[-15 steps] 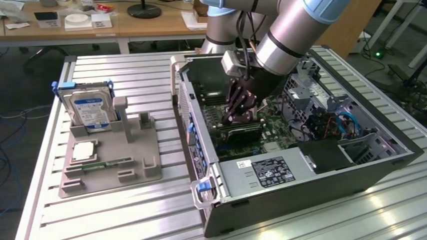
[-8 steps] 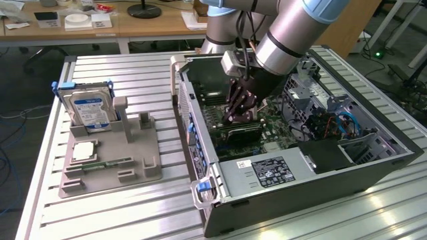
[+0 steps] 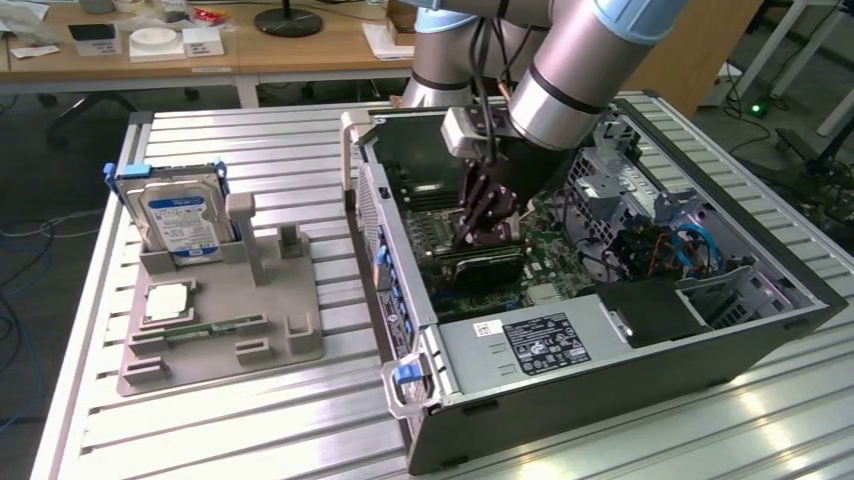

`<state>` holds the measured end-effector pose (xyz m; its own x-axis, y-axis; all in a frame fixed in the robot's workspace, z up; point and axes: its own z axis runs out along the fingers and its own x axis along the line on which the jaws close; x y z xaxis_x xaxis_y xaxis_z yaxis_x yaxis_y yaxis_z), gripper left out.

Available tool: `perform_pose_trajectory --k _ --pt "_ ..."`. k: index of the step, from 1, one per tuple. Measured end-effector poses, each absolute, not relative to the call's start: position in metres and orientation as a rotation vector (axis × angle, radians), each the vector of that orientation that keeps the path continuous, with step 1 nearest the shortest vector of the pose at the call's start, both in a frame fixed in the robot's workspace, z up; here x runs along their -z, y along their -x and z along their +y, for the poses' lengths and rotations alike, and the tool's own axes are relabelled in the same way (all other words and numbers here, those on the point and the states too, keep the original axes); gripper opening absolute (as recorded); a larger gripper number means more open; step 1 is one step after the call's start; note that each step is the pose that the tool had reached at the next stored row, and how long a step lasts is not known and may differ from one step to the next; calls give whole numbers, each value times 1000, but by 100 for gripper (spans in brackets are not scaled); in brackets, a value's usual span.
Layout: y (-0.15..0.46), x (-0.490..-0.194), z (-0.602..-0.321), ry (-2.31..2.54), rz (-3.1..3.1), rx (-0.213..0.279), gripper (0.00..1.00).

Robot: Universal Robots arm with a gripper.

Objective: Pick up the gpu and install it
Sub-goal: 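Press down on the gpu until it lock into place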

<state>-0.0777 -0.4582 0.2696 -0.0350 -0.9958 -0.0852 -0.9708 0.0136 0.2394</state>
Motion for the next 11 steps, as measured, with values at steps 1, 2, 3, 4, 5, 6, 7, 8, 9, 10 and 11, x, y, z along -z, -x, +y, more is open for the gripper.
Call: perform_pose_trajectory --k 1,2,3,4,5,6,7,8,9,10,11 --pt "78 -270 -458 -2111 -2163 344 10" --pt "78 -270 -458 -2117 -2168 334 10" --pt "78 -270 -458 -2123 -2173 325 10" --pt "78 -270 -458 -2129 -2179 315 10" --pt "78 -270 -458 -2136 -2184 304 10" --pt "78 -270 -458 -2142 -2190 294 10" --pt "78 -270 -458 -2148 -2195 284 10" --pt "78 -270 -458 -2154 -2200 274 10" --pt "78 -270 -458 -2160 -2205 264 10" --pt "78 -270 -458 -2167 -2211 253 10" --pt "78 -270 -458 -2174 -2217 242 10"
